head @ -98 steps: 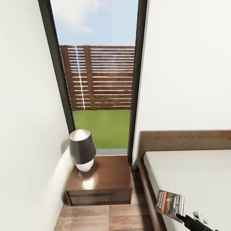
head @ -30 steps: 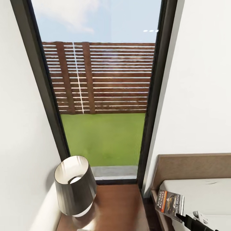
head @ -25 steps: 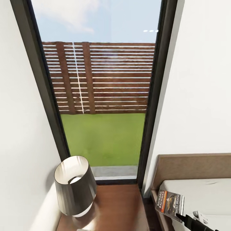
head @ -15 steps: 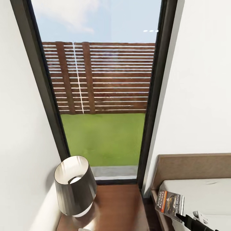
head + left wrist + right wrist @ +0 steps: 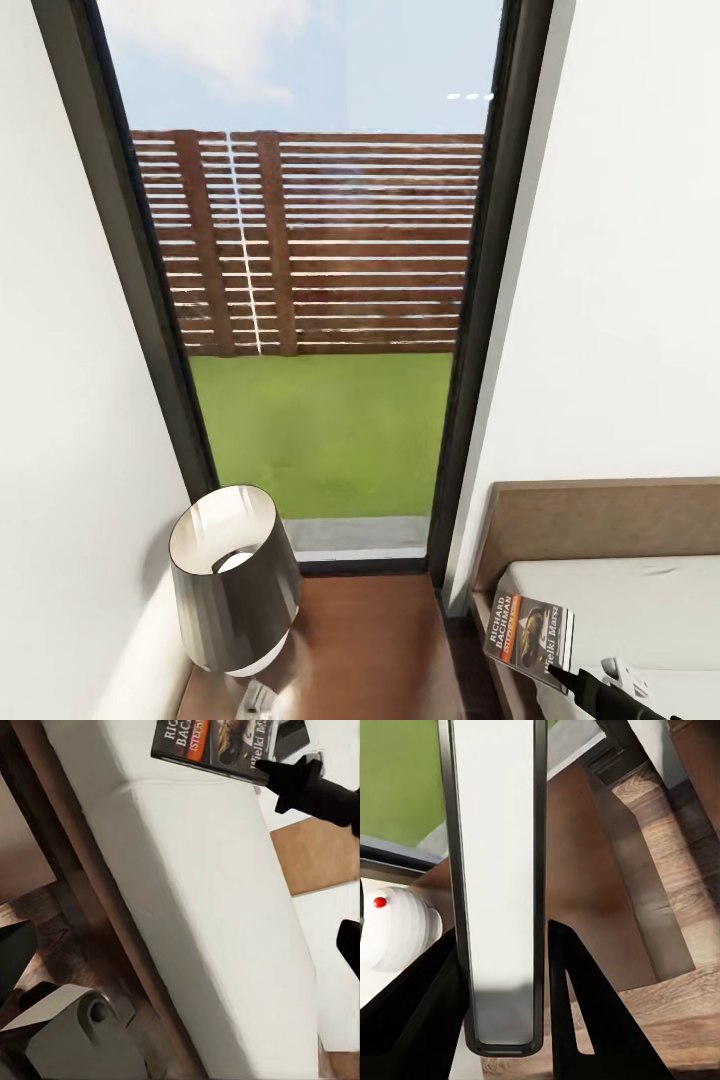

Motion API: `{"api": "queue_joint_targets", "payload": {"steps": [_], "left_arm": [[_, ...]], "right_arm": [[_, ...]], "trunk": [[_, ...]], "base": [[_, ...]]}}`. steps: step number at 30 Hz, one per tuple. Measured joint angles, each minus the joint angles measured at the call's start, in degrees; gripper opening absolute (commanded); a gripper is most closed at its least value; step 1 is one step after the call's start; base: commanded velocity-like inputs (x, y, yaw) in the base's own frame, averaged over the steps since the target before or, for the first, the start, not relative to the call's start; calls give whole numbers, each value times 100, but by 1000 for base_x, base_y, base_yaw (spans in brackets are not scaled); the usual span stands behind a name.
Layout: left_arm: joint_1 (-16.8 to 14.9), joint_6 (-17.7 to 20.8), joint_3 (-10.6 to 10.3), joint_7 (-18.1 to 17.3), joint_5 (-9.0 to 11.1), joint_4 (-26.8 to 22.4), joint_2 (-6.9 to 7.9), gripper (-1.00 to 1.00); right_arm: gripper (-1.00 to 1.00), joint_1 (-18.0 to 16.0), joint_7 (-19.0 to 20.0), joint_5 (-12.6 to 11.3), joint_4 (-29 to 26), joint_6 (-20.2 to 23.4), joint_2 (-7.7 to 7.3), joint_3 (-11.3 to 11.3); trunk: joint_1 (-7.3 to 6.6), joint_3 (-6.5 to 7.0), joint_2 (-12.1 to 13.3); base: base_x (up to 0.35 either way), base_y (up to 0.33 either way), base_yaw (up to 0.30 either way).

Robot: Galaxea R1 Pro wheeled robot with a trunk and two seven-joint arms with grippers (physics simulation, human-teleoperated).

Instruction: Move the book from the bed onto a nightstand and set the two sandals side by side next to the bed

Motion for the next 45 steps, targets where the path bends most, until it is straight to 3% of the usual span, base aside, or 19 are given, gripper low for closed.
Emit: {"api": "queue_joint_targets", "payload": {"steps": [7,9,12,17,19,21,24,36,38,39,40,41,42,43,45], "left_arm": [[-9,157,4,-402,70,-172,108,100],[-10,189,50,-662,73,-222,121,100],[-11,374,91,-861,81,-516,127,100],[-11,1410,117,-953,79,-1633,126,100],[-17,1949,126,-970,85,-2389,149,100],[-16,2263,261,-970,71,-2791,151,100],[-16,2346,396,-975,61,-2910,160,100],[-16,2364,424,-980,74,-2940,148,100],[-17,2365,423,-981,75,-2938,148,100],[-17,2366,421,-983,75,-2937,147,100],[-14,2372,422,-979,75,-2935,148,100],[-16,2372,419,-979,76,-2931,147,100],[-17,2373,422,-978,76,-2930,148,100],[-17,2373,424,-977,76,-2929,148,100],[-14,2374,425,-977,76,-2928,147,100]], "right_arm": [[-100,0,6,0,-1,0,2,0],[-100,0,2,0,0,0,1,0],[-100,0,1,0,0,0,0,0],[-100,-1,-7,5,0,0,11,9],[-100,0,-14,10,0,1,26,13],[-100,0,-12,9,0,2,77,13],[-100,0,-10,9,0,1,102,11],[-100,-3,53,14,-64,96,125,69],[-100,-1,60,24,-88,146,212,135],[-100,-2,66,-2,-105,196,342,118],[-100,-6,59,15,-126,327,603,63],[-100,-5,67,40,-129,410,883,223],[-100,-4,63,67,-146,530,950,277],[-100,-10,58,-4,-312,815,1113,129],[-100,-10,51,10,-537,1036,1226,193]], "trunk": [[0,0,0],[0,0,0],[0,0,0],[0,0,0],[0,1,0],[0,0,0],[0,0,0],[0,0,0],[0,0,0],[0,1,0],[0,0,0],[0,0,0],[0,-1,1],[0,1,0],[0,0,1]], "base": [[0,0,0],[0,0,0],[0,0,0],[0,0,0],[0,0,0],[0,0,0],[0,0,0],[0,0,0],[0,0,0],[0,0,0],[0,0,0],[0,0,0],[0,0,0],[0,0,0],[0,0,0]]}}
